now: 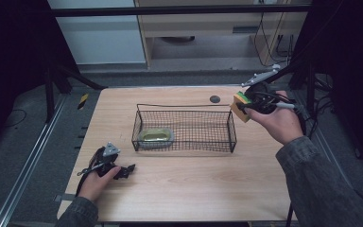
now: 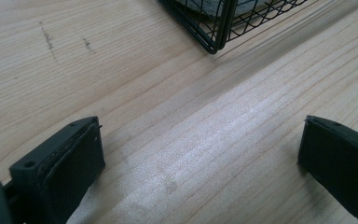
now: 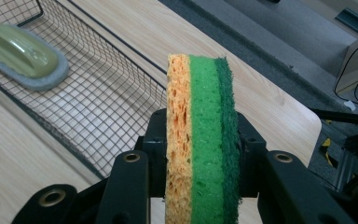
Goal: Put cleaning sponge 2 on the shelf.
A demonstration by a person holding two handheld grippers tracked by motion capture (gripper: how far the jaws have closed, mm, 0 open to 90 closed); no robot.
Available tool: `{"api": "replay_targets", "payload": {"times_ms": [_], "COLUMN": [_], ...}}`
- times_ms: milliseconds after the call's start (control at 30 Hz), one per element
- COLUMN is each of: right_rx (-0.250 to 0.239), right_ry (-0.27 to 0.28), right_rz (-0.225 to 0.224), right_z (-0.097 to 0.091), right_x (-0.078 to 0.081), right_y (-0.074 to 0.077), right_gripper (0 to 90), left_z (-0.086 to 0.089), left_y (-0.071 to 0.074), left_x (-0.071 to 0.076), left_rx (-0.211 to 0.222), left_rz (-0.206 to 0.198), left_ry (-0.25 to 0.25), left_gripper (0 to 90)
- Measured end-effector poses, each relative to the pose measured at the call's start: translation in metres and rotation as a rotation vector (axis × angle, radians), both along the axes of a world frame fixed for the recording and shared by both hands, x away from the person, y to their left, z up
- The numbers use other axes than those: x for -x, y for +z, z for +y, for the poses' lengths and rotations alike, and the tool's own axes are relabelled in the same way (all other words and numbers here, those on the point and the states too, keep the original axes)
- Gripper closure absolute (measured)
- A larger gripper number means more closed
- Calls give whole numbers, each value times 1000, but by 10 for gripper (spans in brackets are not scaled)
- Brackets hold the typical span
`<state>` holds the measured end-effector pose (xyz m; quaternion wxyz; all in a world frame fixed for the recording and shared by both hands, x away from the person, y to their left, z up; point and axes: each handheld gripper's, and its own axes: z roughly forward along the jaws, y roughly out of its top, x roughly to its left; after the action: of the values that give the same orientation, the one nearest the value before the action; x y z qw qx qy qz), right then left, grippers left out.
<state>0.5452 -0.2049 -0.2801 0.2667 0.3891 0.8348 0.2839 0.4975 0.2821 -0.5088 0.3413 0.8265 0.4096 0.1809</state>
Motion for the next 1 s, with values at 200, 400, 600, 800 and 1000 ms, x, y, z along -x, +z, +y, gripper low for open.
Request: {"api": "replay_targets", "payload": {"times_ms": [200, 400, 600, 800, 1000], "right_rx": [-14, -12, -18, -12, -9], "right_ry": [-12, -12, -10, -1, 4], "right_rz": [-1, 7, 12, 22, 31], "right_z": [2, 7, 12, 19, 25], "right_x": [-16, -28, -35, -41, -45], "right_y": [-5, -11, -15, -21, -25], "right_gripper": [652, 652, 652, 652, 652], "left_z": [0, 0, 0, 0, 0], "left_y": [0, 0, 0, 0, 0], "left_x": [0, 0, 0, -1, -1], "left_rx": [0, 0, 0, -1, -1], "left_rz": [0, 1, 1, 1, 0], "left_ry": [0, -1, -1, -2, -3], "left_gripper": [0, 0, 0, 0, 0]}}
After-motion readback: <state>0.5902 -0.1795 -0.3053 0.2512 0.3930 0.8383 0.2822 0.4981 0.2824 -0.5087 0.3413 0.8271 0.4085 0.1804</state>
